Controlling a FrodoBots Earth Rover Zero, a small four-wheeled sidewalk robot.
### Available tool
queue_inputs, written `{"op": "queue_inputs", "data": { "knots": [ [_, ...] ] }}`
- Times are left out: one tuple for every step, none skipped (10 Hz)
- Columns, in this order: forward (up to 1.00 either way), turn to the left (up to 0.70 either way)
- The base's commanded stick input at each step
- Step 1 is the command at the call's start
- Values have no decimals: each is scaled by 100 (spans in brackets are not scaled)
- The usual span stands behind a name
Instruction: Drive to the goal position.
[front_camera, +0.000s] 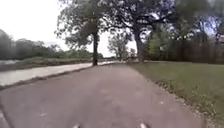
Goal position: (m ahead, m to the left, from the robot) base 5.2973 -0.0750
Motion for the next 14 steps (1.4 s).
{"op": "queue_inputs", "data": {
  "knots": [
    [100,0],
    [100,0],
    [100,0],
    [100,0],
    [100,0],
    [100,0],
    [100,0],
    [100,0],
    [100,0],
    [100,0],
    [100,0],
    [100,0],
    [100,0],
    [100,0]
  ]
}}
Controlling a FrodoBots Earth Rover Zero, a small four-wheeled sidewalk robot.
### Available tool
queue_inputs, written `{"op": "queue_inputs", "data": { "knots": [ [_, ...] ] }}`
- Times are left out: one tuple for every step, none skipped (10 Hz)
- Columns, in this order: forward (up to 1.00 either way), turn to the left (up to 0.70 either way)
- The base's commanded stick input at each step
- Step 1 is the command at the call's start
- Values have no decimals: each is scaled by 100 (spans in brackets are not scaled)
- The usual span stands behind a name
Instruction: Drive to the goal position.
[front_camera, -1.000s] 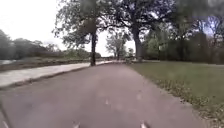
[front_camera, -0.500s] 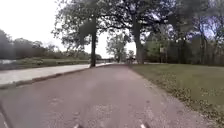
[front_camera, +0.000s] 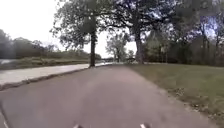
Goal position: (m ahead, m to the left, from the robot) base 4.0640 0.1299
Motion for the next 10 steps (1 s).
{"op": "queue_inputs", "data": {
  "knots": [
    [100,0],
    [100,0],
    [100,0],
    [100,0],
    [100,0],
    [100,0],
    [100,0],
    [100,0],
    [100,0],
    [100,0]
  ]
}}
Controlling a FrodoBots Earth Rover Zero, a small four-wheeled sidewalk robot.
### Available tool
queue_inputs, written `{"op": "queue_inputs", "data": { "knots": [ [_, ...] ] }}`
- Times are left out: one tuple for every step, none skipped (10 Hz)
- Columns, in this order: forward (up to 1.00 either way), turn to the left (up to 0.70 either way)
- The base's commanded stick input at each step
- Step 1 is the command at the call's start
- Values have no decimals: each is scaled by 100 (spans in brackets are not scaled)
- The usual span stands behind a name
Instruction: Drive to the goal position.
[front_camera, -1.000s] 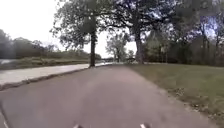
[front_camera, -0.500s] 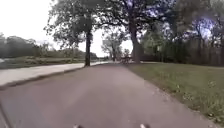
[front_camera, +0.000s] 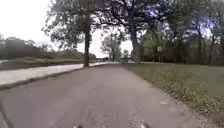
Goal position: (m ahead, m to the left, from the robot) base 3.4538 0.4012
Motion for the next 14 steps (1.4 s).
{"op": "queue_inputs", "data": {
  "knots": [
    [100,0],
    [100,0],
    [100,0],
    [100,0],
    [100,0],
    [100,0],
    [100,0],
    [100,0],
    [100,0],
    [100,0],
    [100,0],
    [100,0],
    [100,0],
    [100,0]
  ]
}}
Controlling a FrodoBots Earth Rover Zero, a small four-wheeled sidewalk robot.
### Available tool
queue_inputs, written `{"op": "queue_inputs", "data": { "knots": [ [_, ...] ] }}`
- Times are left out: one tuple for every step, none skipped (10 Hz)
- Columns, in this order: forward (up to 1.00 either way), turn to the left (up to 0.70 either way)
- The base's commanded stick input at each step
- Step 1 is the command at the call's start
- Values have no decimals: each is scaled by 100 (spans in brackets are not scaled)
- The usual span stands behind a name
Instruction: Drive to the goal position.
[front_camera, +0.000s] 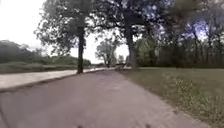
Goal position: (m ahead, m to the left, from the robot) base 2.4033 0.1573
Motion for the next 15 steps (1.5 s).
{"op": "queue_inputs", "data": {
  "knots": [
    [100,0],
    [100,0],
    [100,0],
    [100,0],
    [100,0],
    [100,0],
    [100,0],
    [100,0],
    [100,0],
    [100,0],
    [100,0],
    [100,0],
    [100,0],
    [100,0],
    [100,0]
  ]
}}
